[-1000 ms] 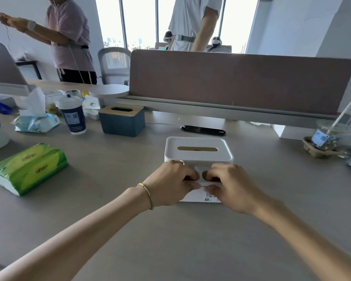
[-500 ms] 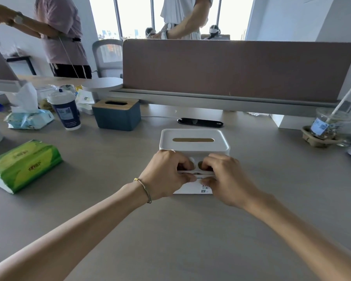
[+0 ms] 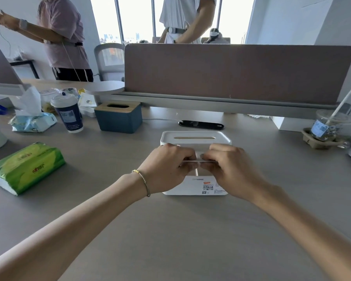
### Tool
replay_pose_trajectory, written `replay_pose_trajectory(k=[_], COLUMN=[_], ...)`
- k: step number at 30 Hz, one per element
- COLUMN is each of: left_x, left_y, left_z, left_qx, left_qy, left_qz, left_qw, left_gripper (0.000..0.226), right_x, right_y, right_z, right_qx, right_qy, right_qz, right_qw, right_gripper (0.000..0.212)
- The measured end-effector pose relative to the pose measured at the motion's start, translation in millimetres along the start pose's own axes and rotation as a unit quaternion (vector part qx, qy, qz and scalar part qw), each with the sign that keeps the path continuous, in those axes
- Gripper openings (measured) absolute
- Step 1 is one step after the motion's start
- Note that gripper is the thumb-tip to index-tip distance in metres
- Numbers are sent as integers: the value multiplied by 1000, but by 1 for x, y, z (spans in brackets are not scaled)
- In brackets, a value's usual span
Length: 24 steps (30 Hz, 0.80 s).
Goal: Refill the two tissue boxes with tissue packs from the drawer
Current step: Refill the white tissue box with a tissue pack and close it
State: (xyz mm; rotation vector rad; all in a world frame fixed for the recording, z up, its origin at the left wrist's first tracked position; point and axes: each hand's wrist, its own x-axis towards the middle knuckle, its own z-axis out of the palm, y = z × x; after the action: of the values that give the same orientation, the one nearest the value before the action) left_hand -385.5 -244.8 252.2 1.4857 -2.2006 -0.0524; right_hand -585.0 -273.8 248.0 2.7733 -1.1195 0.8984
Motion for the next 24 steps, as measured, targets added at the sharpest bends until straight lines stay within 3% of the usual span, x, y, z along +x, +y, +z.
replay_pose_trajectory(k=[6, 12, 24], left_x=[7, 37, 93], left_y=[11, 55, 173], left_z=[-8, 2, 96], left_qx=[0, 16, -62], left_qy=[70, 100, 37], left_qz=[39, 95, 167], left_qw=[997, 990, 983], left_gripper=[19, 20, 18], right_x=[3, -22, -139], right_y=[3, 31, 117], right_z=[-17, -52, -106], right_qx=[-16, -55, -99], right_qy=[85, 123, 132], right_qz=[-37, -6, 133], right_qw=[996, 991, 977], right_gripper=[10, 9, 4])
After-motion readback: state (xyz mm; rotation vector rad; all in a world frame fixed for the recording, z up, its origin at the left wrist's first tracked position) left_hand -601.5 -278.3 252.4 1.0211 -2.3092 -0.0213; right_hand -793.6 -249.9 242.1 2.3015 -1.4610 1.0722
